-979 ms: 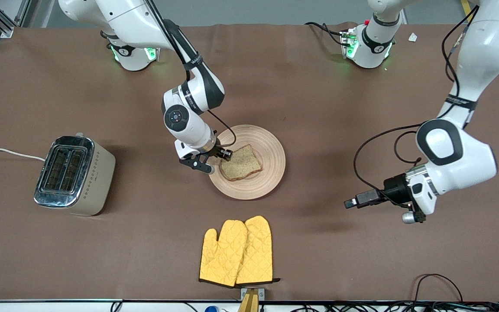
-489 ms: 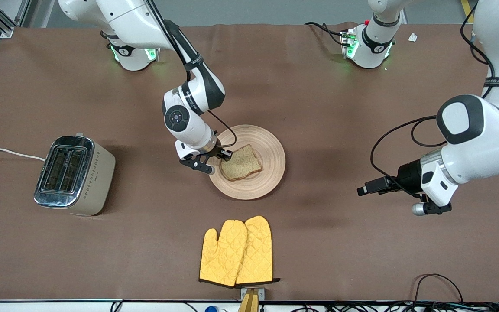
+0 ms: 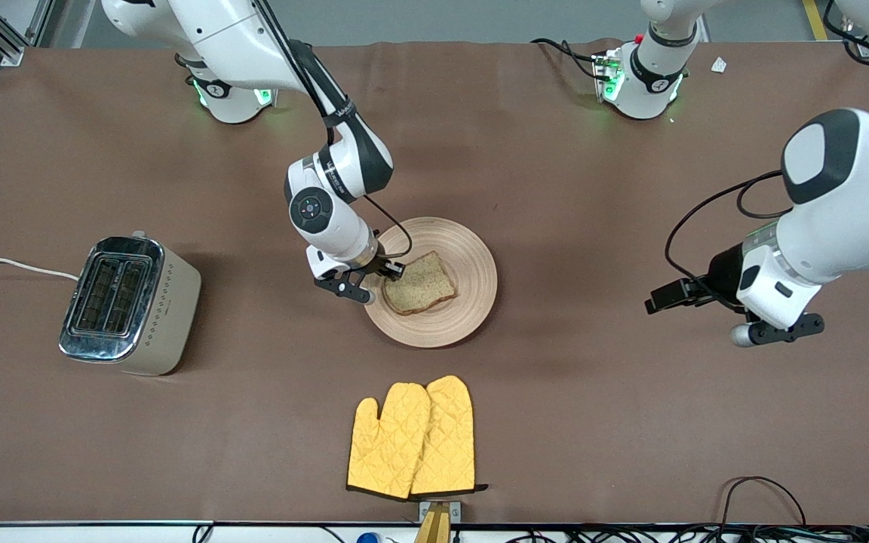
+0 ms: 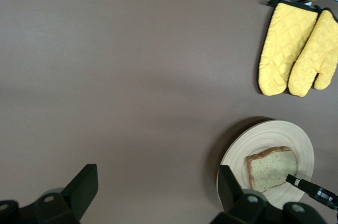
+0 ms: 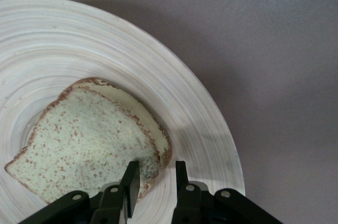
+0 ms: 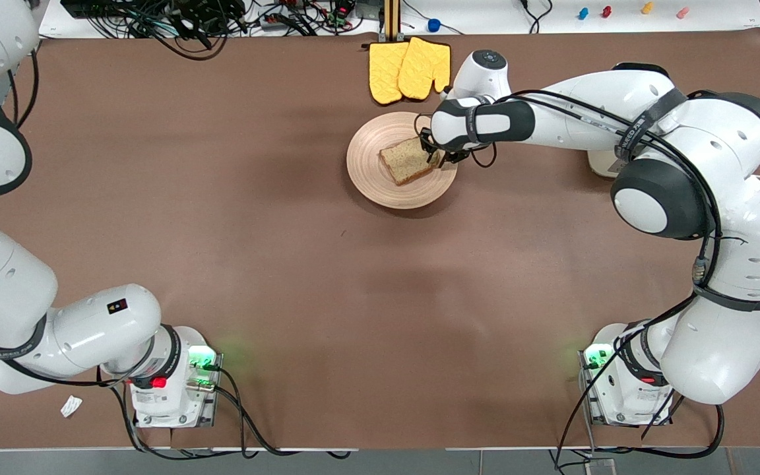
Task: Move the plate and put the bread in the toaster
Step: 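Grasp the bread slice with the right gripper while the left gripper withdraws, then lift the bread slice and carry it toward the toaster with the right gripper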
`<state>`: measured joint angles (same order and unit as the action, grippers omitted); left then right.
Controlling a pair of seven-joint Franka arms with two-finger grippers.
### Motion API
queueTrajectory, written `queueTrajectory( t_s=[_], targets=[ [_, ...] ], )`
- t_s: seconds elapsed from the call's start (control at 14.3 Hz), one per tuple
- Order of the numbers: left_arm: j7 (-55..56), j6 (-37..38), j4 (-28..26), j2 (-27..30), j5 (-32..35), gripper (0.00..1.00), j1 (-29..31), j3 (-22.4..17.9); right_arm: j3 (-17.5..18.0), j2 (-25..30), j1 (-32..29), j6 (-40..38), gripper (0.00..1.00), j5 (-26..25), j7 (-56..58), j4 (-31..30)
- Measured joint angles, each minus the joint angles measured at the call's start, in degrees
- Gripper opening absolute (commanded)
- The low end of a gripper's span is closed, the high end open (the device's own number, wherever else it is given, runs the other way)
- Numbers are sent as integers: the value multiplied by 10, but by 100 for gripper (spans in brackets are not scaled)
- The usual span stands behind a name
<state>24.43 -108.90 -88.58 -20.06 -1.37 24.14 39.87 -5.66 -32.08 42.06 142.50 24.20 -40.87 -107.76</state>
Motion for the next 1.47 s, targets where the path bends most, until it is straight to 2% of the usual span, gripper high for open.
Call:
queueTrajectory(
  t_s=[0.28, 0.42, 0.84, 1.19, 1.47],
  targets=[
    [5, 49, 37, 8, 32, 100, -1, 3, 0, -1, 2, 0, 12, 0, 0, 0],
    [5, 71, 47, 20, 57, 100, -1, 4, 0, -1, 2, 0, 6, 0, 0, 1],
    [5, 157, 70, 83, 105, 100, 10, 5, 0, -1, 2, 0, 6, 0, -1, 1],
    [-8, 195, 84, 87, 113, 100, 13, 7, 0, -1, 2, 0, 0, 0, -1, 3],
    [-14, 200, 97, 89, 113, 100, 18, 7, 0, -1, 2, -1, 0, 0, -1, 3]
  ],
)
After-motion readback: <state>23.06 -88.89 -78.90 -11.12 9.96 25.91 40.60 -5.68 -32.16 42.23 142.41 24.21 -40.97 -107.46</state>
